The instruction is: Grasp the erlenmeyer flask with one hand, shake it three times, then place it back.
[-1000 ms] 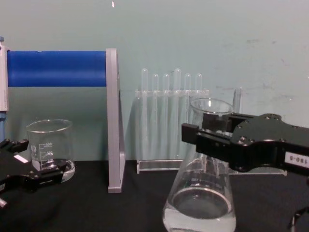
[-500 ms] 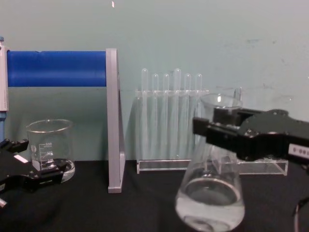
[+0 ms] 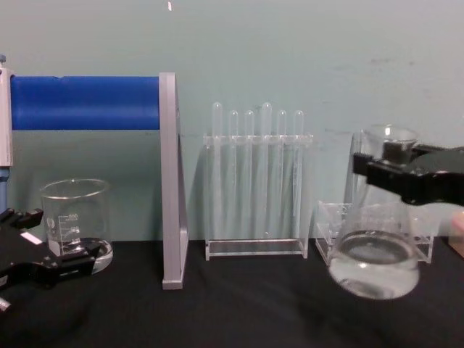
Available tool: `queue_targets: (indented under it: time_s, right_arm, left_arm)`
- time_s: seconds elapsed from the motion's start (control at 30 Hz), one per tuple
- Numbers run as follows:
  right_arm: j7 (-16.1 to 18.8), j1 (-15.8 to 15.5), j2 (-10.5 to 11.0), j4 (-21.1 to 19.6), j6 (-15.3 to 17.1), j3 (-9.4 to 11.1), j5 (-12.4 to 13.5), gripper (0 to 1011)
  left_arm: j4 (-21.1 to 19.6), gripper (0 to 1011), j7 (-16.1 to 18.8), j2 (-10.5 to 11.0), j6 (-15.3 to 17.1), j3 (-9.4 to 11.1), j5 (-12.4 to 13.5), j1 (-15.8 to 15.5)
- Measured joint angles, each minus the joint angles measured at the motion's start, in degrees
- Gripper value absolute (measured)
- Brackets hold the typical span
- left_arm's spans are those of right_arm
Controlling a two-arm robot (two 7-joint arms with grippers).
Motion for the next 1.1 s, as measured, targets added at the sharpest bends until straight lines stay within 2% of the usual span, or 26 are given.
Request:
queue_targets:
  time_s: [0.43,0.63,0.83,1.1]
  right_arm:
    - [-3.1,2.2,-2.2,4.4,0.4,4.5,-2.3,457]
    - [-3.8,2.7,-2.8,5.4,0.6,5.9,-3.2,457]
    - [-3.8,2.8,-3.5,5.8,0.8,6.8,-4.1,457]
    - [-2.5,2.1,-4.1,4.8,1.2,6.6,-4.3,457]
  left_arm:
    - [0.0,1001,0.0,0.0,0.0,0.0,0.0,0.0]
    - [0.0,1001,0.0,0.0,0.0,0.0,0.0,0.0]
    - [0.0,1001,0.0,0.0,0.0,0.0,0.0,0.0]
    - [0.0,1001,0.0,0.0,0.0,0.0,0.0,0.0]
